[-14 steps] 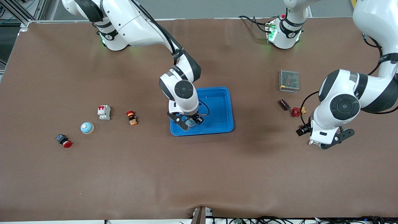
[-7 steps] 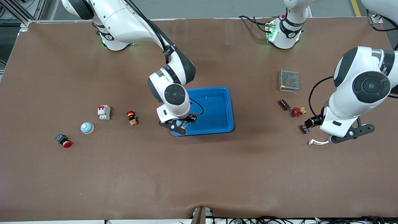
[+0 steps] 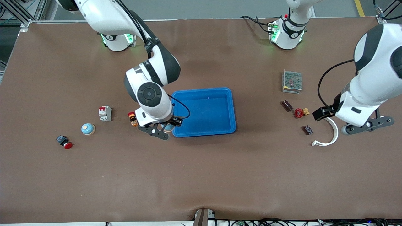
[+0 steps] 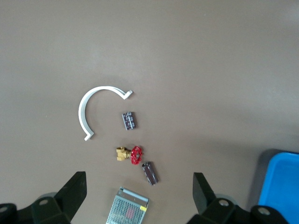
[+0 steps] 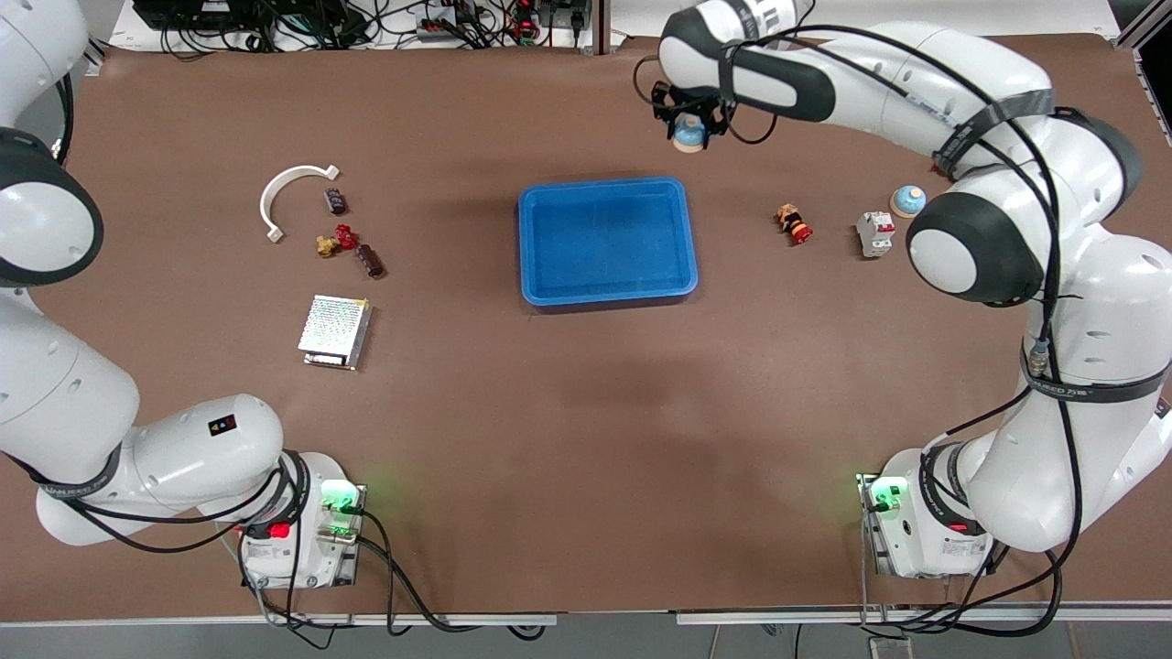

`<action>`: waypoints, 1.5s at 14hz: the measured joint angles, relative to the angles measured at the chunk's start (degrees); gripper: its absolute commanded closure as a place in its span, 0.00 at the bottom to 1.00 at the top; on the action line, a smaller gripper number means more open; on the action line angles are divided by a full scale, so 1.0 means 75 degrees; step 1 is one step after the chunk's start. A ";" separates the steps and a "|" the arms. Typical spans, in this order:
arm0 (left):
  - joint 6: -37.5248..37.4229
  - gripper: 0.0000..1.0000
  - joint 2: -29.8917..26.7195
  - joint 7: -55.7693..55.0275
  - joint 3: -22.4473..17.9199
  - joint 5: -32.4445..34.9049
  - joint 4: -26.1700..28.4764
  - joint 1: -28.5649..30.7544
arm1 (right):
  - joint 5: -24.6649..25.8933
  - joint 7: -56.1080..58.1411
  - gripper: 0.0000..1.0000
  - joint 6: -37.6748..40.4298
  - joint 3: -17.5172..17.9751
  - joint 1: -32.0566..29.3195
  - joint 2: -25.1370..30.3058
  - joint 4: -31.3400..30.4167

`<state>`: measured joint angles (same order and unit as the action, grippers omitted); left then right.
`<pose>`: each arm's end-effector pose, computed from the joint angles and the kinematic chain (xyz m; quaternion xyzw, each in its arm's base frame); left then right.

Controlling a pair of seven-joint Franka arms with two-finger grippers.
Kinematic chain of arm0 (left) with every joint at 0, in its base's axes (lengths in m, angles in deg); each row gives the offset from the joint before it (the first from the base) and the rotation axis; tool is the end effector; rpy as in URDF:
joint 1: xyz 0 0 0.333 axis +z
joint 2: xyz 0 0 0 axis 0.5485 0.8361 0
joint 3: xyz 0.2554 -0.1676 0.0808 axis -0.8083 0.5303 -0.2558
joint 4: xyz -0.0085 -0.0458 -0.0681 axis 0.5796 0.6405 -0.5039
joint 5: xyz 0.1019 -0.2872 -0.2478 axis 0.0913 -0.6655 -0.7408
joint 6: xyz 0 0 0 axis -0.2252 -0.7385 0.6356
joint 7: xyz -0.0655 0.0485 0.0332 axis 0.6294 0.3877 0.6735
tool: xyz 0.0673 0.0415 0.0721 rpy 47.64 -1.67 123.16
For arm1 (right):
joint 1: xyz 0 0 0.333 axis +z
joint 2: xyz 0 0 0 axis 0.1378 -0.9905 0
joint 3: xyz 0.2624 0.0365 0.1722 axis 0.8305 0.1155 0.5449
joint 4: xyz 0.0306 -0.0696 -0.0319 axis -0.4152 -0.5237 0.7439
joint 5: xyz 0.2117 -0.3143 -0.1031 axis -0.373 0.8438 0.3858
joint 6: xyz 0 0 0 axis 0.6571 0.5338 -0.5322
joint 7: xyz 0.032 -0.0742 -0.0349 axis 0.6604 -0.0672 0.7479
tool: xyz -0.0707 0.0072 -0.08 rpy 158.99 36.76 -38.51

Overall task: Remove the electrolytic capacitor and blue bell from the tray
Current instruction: 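Carry the bell with the right gripper while the left gripper returns to rest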

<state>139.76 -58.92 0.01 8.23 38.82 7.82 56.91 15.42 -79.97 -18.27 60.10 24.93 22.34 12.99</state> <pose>0.6207 -0.0953 0.5446 -0.9931 -0.1027 0.0006 0.0559 0.6112 0.3710 0.3693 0.9800 -0.1952 -0.0354 0.0134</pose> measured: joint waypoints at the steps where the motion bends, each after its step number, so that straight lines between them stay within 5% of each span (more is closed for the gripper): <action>1: -0.0068 0.00 -0.0223 0.0140 -0.0327 -0.0361 0.0000 -0.0183 | 0.0004 0.0164 1.00 0.0083 -0.0031 -0.0114 0.0063 -0.0001; 5: -0.0516 0.00 -0.1014 0.0923 -0.2304 -0.1338 0.0004 -0.1536 | 0.0009 0.1229 1.00 0.0081 -0.0082 -0.0906 0.0091 -0.0095; 10: -0.1000 0.00 -0.1606 0.2169 -0.3610 -0.1733 0.0075 -0.2231 | 0.0009 0.2794 1.00 -0.0657 -0.0098 -0.1999 0.0088 -0.0413; 15: -0.1483 0.00 -0.2172 0.2526 -0.4279 -0.1769 0.0213 -0.2770 | 0.0009 0.4081 1.00 -0.2277 -0.0108 -0.2979 0.0243 -0.1604; 19: -0.1476 0.00 -0.2529 0.2868 -0.4446 -0.1772 0.0502 -0.2859 | 0.0009 0.4501 1.00 -0.3356 -0.0101 -0.3306 0.0844 -0.3177; 21: -0.1454 0.00 -0.2629 0.3059 -0.4934 -0.1777 0.0630 -0.3238 | 0.0007 0.4502 1.00 -0.3891 -0.0095 -0.3316 0.1179 -0.3993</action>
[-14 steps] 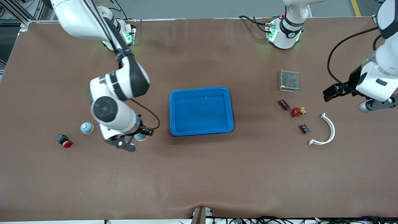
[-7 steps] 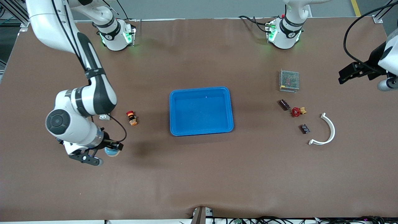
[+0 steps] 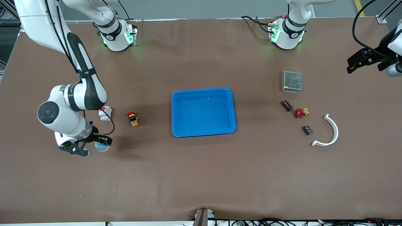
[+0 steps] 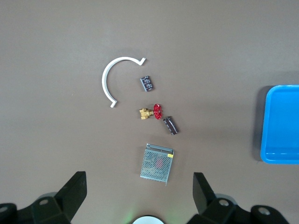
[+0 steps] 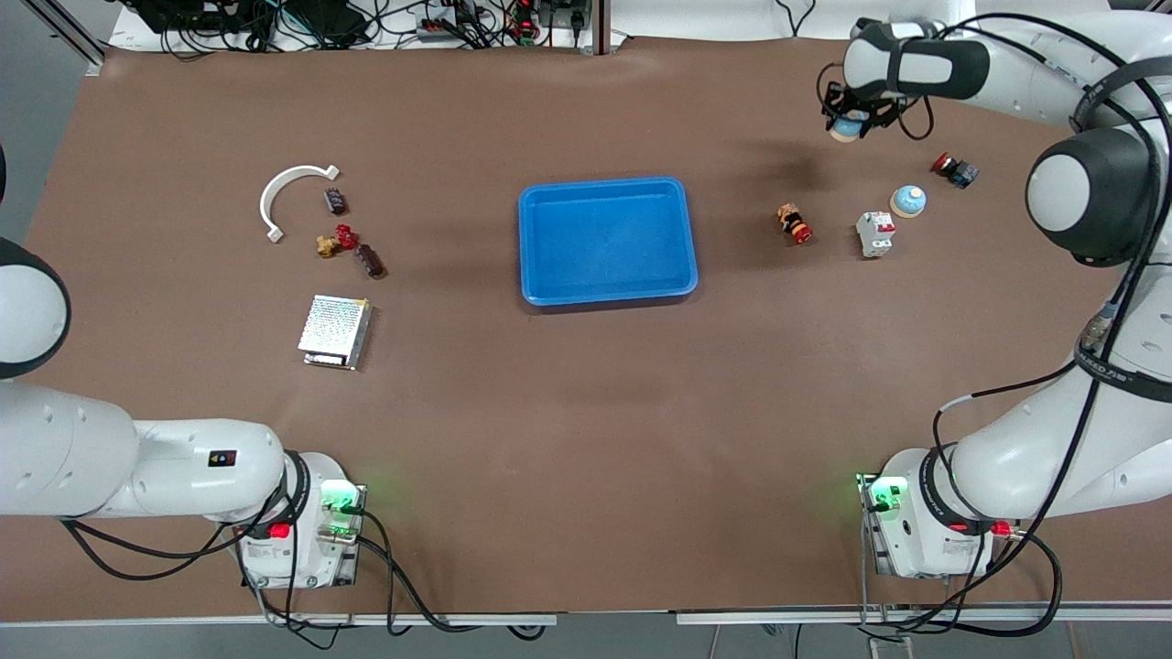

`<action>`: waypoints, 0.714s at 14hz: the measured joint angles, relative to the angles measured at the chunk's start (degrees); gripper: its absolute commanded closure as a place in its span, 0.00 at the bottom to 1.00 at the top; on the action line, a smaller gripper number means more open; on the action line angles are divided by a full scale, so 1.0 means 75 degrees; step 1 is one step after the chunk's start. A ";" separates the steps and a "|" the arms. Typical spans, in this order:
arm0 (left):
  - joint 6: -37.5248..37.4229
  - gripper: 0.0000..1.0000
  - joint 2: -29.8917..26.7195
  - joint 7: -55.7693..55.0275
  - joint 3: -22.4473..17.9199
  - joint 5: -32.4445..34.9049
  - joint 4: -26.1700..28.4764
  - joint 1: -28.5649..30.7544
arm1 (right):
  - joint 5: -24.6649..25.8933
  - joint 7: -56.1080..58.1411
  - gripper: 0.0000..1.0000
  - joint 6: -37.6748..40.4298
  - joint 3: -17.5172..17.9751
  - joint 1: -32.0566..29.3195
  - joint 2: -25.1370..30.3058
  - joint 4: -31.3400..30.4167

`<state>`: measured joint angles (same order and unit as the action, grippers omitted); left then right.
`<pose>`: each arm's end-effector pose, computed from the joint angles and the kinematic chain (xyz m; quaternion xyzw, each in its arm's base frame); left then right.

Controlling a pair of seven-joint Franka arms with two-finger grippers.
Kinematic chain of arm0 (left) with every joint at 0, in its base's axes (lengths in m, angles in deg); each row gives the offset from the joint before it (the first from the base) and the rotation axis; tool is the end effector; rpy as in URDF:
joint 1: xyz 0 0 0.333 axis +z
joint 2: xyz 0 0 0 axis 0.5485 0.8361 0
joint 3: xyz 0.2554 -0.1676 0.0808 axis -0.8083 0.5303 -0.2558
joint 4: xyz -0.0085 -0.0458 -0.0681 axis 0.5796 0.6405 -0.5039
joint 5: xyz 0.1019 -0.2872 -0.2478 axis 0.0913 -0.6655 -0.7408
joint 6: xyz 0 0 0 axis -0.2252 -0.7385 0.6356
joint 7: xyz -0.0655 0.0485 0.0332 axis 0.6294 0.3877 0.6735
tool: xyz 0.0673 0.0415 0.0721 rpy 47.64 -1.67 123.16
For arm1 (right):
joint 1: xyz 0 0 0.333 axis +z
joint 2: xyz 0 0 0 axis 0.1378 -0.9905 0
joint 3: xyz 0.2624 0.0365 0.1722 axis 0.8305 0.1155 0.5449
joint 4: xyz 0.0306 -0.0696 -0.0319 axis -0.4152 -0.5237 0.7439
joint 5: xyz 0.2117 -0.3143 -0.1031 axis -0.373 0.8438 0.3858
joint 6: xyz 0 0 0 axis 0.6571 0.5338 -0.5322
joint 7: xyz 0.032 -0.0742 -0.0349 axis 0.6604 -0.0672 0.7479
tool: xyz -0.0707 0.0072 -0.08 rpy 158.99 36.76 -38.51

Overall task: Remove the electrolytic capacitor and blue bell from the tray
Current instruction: 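Carry the bell with the right gripper while the left gripper returns to rest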

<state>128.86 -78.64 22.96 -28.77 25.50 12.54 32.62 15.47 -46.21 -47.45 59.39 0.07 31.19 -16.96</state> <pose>0.5229 -0.0249 0.6568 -0.9992 -0.0218 0.0163 0.0285 0.6427 0.0575 0.2821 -0.9903 0.1345 -0.0331 0.0141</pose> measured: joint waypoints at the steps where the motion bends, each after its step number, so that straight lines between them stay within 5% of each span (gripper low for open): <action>1: 0.0045 0.00 -0.0031 0.0041 -0.0260 -0.0005 0.0059 -0.0206 | -0.0005 0.0000 1.00 -0.0266 0.0008 0.0000 0.0101 -0.0342; 5: 0.0148 0.00 -0.0042 0.0113 -0.0477 -0.0243 0.0167 -0.0294 | -0.0011 0.0000 1.00 -0.1291 0.0023 0.0000 0.0196 -0.1377; 10: 0.0156 0.00 -0.0051 0.0113 -0.0463 -0.0268 0.0193 -0.0300 | -0.0012 0.0000 1.00 -0.1377 0.0038 0.0000 0.0196 -0.1659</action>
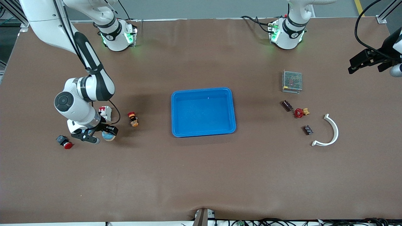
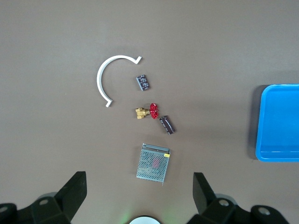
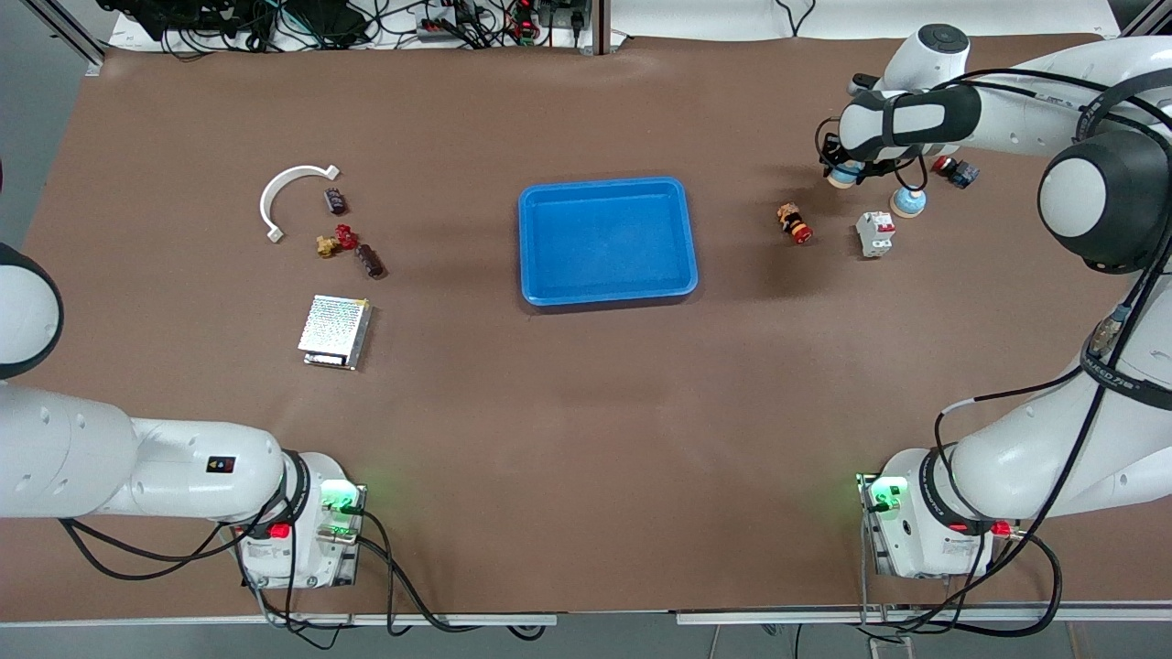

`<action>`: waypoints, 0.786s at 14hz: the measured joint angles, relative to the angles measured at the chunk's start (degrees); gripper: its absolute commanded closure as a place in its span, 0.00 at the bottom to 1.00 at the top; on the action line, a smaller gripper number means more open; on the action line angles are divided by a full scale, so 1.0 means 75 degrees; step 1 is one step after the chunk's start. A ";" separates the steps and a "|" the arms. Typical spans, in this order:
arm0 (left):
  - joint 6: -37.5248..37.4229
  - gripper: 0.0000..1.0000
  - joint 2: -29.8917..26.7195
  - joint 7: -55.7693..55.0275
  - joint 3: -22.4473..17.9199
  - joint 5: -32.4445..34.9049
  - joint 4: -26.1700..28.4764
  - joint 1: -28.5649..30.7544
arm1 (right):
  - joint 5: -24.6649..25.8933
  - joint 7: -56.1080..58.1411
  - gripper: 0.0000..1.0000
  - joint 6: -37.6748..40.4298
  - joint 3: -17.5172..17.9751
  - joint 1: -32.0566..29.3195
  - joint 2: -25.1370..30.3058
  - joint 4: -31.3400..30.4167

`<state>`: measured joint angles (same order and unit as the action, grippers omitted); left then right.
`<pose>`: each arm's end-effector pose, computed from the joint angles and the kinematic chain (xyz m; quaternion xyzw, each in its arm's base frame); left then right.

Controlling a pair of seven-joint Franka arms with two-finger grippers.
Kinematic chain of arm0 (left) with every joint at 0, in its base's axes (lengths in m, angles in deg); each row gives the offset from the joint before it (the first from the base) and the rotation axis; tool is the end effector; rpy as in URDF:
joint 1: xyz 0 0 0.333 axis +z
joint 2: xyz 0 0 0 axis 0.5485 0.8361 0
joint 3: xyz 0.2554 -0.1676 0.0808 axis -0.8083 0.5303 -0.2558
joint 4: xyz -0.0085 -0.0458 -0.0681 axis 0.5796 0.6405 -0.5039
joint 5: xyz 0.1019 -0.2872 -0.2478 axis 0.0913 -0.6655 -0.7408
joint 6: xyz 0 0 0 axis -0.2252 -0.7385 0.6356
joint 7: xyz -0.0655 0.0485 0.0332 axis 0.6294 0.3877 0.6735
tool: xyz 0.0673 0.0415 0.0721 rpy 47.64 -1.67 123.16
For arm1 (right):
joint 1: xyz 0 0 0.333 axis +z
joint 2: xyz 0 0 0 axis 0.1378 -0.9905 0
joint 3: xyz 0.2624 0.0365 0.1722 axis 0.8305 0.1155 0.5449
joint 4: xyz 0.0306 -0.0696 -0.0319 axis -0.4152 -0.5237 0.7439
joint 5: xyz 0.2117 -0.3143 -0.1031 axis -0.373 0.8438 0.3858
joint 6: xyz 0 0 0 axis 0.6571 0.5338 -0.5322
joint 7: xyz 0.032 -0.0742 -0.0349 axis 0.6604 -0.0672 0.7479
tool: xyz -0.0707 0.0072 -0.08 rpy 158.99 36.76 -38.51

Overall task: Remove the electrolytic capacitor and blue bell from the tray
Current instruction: 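Carry the bell with the right gripper while the left gripper returns to rest, then set the bell beside the first bell and open the right gripper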

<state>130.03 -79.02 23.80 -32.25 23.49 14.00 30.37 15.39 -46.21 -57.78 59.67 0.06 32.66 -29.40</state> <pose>0.5233 -0.0167 0.6501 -0.9995 -0.0232 0.0171 0.0089 0.5913 0.0526 0.2255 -0.9902 0.1365 -0.0279 0.0113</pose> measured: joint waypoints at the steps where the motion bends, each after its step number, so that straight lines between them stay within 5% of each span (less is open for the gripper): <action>1: 0.0056 0.00 -0.0001 0.0000 0.0006 -0.0001 0.0003 -0.0004 | 0.0000 0.0000 1.00 0.0000 0.0008 0.0000 -0.0004 -0.0033; 11: 0.0461 0.00 -0.0004 -0.0002 0.0030 -0.0002 0.0094 -0.0029 | -0.0020 -0.0014 1.00 -0.0019 0.0084 0.0000 -0.0465 -0.0124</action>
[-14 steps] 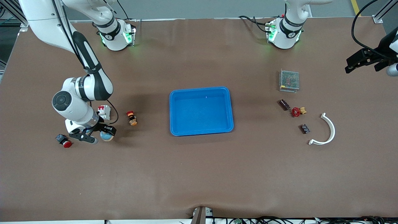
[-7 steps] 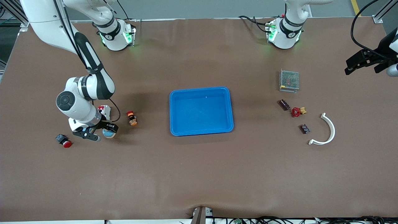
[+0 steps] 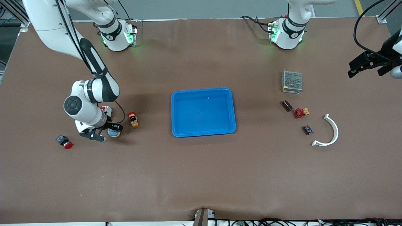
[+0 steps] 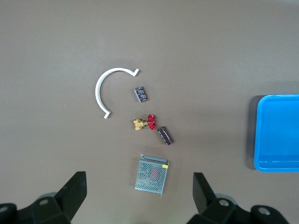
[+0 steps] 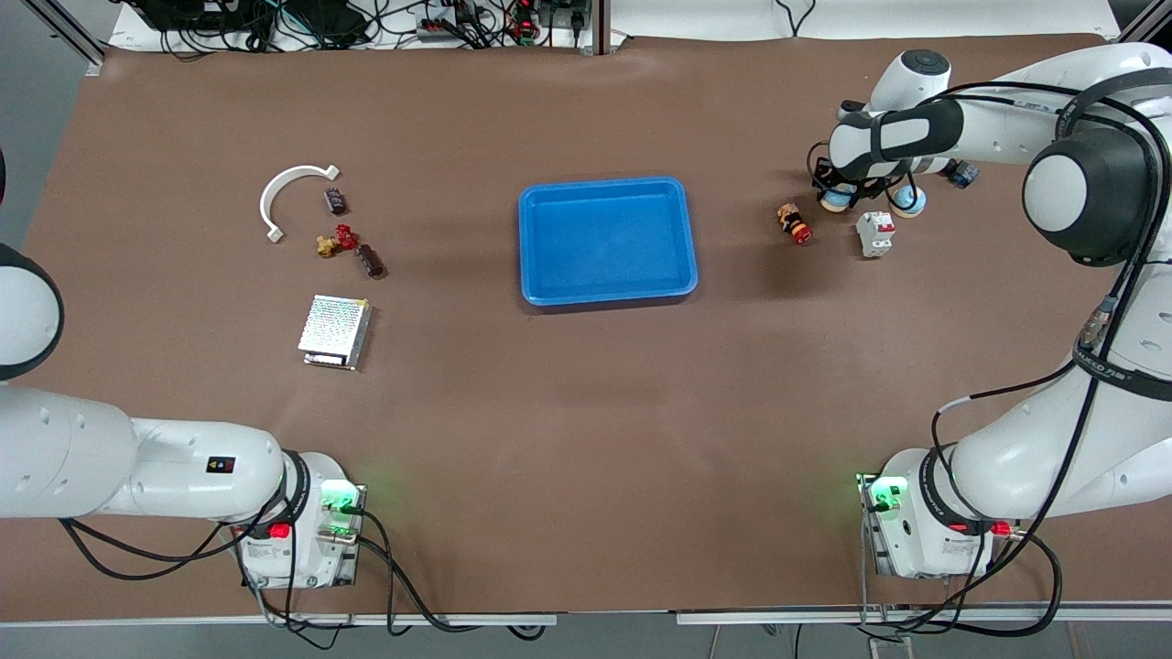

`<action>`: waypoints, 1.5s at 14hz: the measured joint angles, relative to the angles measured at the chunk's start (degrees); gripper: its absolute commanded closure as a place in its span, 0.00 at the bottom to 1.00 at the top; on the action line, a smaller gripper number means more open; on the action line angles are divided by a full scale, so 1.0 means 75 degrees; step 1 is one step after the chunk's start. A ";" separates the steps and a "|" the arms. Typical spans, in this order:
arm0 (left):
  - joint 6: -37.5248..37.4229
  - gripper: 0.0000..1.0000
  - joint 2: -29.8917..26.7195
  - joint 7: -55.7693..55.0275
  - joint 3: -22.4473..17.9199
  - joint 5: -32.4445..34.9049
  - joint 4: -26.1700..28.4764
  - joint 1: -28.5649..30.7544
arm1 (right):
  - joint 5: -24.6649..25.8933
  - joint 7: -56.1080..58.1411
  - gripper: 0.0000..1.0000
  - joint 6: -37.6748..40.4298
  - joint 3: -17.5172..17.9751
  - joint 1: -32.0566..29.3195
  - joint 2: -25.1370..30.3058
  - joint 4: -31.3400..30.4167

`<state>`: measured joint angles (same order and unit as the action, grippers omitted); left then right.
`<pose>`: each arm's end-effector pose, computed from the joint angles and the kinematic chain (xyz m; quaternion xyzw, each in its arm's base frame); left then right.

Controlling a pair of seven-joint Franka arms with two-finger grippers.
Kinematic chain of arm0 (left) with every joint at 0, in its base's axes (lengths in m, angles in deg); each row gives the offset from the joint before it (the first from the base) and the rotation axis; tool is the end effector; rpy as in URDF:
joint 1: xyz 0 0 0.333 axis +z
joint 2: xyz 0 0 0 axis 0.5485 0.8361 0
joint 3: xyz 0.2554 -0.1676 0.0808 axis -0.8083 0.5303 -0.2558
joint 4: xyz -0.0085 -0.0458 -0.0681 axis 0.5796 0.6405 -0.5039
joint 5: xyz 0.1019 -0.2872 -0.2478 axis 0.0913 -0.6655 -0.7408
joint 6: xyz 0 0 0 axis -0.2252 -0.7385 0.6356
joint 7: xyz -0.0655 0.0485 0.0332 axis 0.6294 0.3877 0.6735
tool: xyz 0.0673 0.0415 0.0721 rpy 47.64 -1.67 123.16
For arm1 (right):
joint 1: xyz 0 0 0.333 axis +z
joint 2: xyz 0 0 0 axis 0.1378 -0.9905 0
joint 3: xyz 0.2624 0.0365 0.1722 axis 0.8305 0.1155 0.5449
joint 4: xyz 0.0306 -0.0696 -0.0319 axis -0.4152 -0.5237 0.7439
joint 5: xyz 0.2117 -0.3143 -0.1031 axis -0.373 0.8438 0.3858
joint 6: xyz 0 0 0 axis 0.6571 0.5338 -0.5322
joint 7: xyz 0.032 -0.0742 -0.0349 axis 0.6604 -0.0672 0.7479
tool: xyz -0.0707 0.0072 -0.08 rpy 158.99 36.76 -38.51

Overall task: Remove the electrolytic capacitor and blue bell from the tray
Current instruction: 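Set the bell beside the first bell and open the right gripper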

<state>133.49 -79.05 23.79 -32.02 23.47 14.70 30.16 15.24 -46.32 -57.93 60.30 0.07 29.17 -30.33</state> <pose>0.5294 -0.0212 0.6499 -0.9998 -0.0192 -0.0072 0.0074 0.5771 0.0573 0.1838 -0.9909 0.1340 0.0089 0.0045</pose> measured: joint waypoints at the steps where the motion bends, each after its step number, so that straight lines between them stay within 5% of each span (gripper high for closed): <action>1: 0.0021 0.00 0.0000 -0.0001 0.0004 0.0000 0.0028 -0.0006 | -0.0047 -0.0006 1.00 0.0000 0.0011 0.0000 -0.0017 -0.0002; 3: 0.0076 0.00 0.0000 -0.0001 0.0012 0.0000 0.0073 -0.0010 | -0.0219 -0.0006 1.00 -0.0017 0.0037 0.0000 -0.0060 -0.0003; 4: 0.0111 0.00 0.0000 -0.0001 0.0019 0.0000 0.0080 -0.0011 | -0.0307 -0.0007 0.01 -0.0046 0.0046 0.0001 -0.0084 -0.0003; 10: 0.0244 0.00 0.0002 -0.0371 0.0386 -0.0014 0.0081 -0.0018 | -0.0547 -0.0002 0.00 0.0495 0.0087 0.0047 0.0008 0.0194; 14: 0.0262 0.00 0.0037 -0.0409 0.0402 -0.0014 0.0028 -0.0006 | -0.0572 -0.0008 0.00 0.3052 0.0051 0.0039 0.0547 0.1573; 21: 0.0262 0.00 0.0086 -0.0433 0.0827 -0.0014 -0.0049 0.0298 | -0.0105 0.1069 0.00 0.4212 -0.0069 -0.0730 0.0257 0.3642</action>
<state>135.45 -78.41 20.54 -25.81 23.36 14.34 32.39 14.45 -38.30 -26.34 59.79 -5.41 31.09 -3.02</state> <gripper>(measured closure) 0.000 0.000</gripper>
